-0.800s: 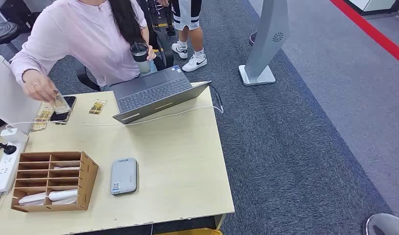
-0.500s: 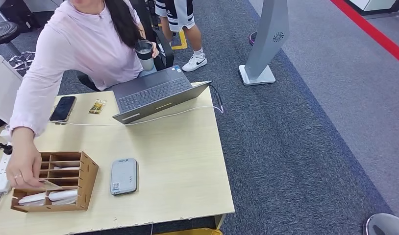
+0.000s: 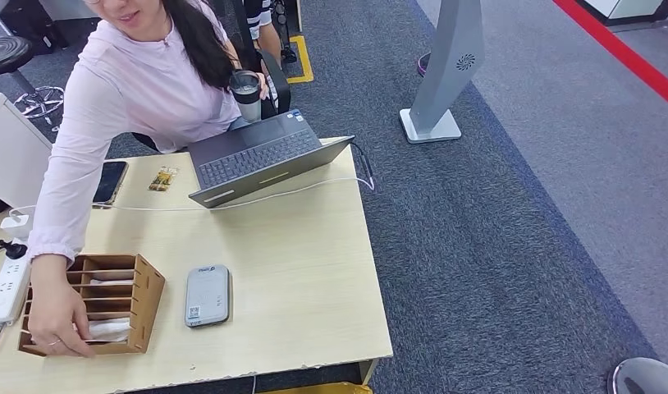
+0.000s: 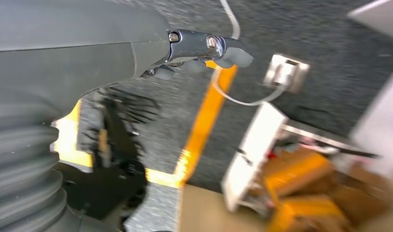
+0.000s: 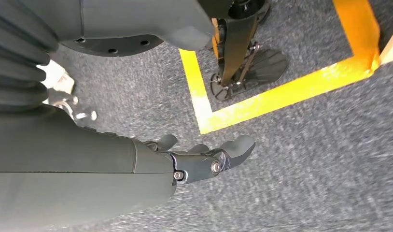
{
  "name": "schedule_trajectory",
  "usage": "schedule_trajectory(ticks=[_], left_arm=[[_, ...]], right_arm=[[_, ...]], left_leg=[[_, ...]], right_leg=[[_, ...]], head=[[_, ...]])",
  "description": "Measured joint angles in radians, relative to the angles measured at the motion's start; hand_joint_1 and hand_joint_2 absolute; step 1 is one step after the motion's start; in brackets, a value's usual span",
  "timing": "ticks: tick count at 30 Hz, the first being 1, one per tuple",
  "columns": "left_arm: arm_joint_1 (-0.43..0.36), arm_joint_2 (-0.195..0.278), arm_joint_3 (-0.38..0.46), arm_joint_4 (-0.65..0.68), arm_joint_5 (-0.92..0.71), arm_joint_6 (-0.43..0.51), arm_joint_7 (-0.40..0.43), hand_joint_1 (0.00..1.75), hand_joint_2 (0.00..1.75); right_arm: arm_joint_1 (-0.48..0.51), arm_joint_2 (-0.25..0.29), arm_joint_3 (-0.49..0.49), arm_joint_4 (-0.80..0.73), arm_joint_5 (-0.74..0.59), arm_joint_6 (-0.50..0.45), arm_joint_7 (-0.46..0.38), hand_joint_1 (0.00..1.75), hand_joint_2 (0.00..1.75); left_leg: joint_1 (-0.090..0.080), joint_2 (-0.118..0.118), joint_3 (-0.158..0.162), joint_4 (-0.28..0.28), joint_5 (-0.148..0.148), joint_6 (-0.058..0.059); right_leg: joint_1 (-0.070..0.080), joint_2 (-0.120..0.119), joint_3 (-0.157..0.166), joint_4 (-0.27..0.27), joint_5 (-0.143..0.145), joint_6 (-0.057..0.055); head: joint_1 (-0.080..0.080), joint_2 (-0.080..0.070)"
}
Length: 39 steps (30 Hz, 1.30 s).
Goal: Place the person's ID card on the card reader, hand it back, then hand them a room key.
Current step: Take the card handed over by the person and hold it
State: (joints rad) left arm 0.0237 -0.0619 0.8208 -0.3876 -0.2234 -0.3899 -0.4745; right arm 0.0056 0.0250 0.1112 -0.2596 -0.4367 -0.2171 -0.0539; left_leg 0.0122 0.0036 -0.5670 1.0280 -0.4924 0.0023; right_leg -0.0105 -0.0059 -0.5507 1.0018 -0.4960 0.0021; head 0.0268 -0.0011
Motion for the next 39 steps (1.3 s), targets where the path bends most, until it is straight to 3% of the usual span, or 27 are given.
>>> schedule_trajectory(ticks=[9, 19, 26, 31, 36, 39], left_arm=[[0.038, -0.006, 0.076, -0.191, 0.001, -0.212, -0.111, 0.00, 1.75], [0.107, -0.027, 0.157, -0.488, 0.036, -0.416, -0.173, 0.00, 1.75], [0.119, -0.029, 0.286, -0.655, 0.042, -0.572, -0.206, 0.00, 1.75], [0.116, 0.004, 0.384, -0.715, 0.077, -0.671, -0.225, 0.00, 1.75], [0.093, 0.043, 0.443, -0.797, 0.153, -0.716, -0.229, 0.00, 1.75], [0.092, -0.009, 0.420, -0.946, 0.130, -0.673, -0.229, 0.00, 1.75]], right_arm=[[-0.023, 0.010, 0.028, 0.032, -0.074, -0.077, 0.021, 0.00, 1.75], [-0.037, 0.029, 0.058, 0.055, -0.100, -0.116, 0.039, 0.00, 1.75], [-0.041, 0.040, 0.084, 0.067, -0.104, -0.138, 0.064, 0.00, 1.75], [-0.043, 0.041, 0.104, 0.073, -0.095, -0.146, 0.078, 0.00, 1.75], [-0.048, 0.041, 0.129, 0.078, -0.063, -0.132, 0.086, 0.00, 1.75], [-0.052, 0.042, 0.149, 0.079, -0.041, -0.125, 0.086, 0.00, 1.75]], left_leg=[[0.000, 0.000, 0.000, 0.000, 0.000, 0.000], [0.000, 0.000, -0.001, 0.000, 0.000, 0.000], [0.000, 0.000, -0.001, 0.000, 0.000, 0.000], [0.001, 0.000, 0.000, 0.000, 0.000, -0.001], [0.001, 0.000, 0.000, 0.000, 0.001, -0.001], [0.000, 0.000, 0.002, 0.000, 0.001, -0.001]], right_leg=[[0.000, 0.000, 0.000, 0.000, 0.000, 0.000], [0.000, 0.000, 0.000, 0.000, 0.000, 0.000], [0.000, 0.000, 0.000, 0.000, 0.000, 0.000], [0.000, 0.000, 0.000, 0.000, 0.000, 0.000], [0.001, -0.001, 0.000, 0.000, 0.000, 0.000], [0.000, 0.000, -0.002, 0.000, 0.000, 0.000]], head=[[0.000, 0.000], [0.000, 0.000], [0.000, 0.000], [0.000, 0.000], [0.000, 0.000], [-0.002, 0.000]])
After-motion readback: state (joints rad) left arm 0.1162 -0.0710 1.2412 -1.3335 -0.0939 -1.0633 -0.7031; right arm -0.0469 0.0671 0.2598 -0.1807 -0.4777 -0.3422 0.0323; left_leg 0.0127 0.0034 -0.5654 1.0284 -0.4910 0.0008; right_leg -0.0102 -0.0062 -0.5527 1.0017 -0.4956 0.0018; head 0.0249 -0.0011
